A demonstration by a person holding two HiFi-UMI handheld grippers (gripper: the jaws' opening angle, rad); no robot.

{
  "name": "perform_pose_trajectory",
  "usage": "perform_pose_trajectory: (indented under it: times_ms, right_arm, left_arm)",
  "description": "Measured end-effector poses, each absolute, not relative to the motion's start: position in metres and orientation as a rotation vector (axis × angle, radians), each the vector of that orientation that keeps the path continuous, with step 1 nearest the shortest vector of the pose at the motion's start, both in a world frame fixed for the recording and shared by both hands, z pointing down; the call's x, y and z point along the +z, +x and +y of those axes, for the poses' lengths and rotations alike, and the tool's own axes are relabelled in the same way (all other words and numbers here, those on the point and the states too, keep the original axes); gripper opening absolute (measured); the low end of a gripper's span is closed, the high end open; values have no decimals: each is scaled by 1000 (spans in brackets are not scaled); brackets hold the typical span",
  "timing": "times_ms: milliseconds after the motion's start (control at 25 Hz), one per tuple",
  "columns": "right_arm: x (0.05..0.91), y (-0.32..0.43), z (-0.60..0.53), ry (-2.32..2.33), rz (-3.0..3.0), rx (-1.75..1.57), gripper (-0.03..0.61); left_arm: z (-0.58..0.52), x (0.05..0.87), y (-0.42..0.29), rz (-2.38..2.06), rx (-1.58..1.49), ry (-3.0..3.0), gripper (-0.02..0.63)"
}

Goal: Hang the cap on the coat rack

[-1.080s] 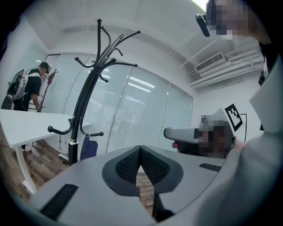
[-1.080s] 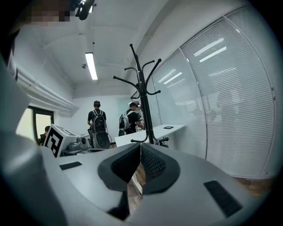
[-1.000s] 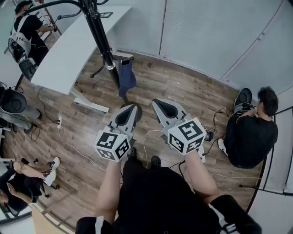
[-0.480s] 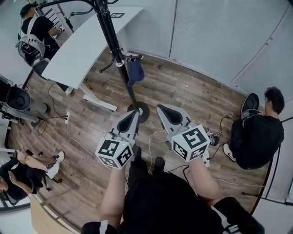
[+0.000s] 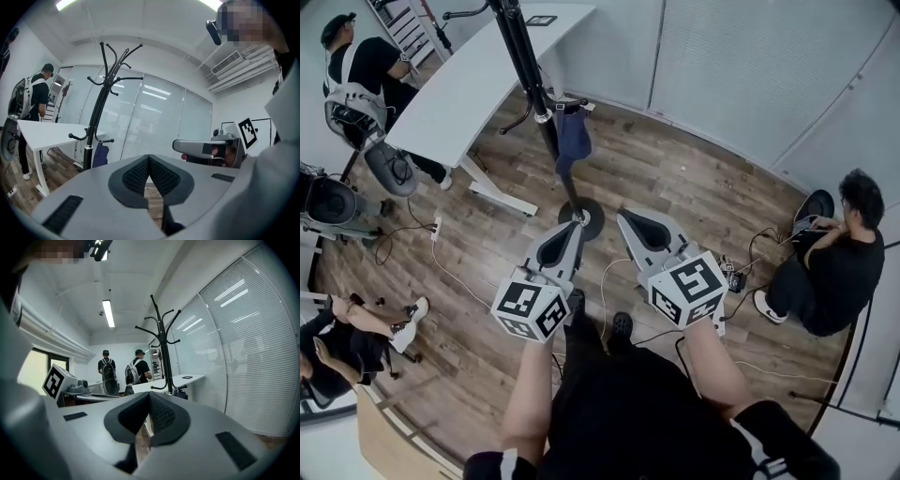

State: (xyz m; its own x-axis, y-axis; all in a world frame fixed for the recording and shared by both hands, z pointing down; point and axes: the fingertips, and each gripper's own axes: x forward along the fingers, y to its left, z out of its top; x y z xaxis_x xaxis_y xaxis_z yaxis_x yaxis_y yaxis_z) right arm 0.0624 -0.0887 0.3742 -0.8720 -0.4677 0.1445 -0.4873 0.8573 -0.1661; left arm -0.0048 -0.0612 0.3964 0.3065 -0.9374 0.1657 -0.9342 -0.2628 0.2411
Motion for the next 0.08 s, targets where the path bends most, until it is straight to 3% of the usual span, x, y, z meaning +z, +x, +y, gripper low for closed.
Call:
perform_pose_trajectory:
  times_ms: [80]
  right_arm:
    - [373,62,-89,755,-2931,294,31]
  left_arm:
    - [-61,397,-6,-1696,-19,2284,15]
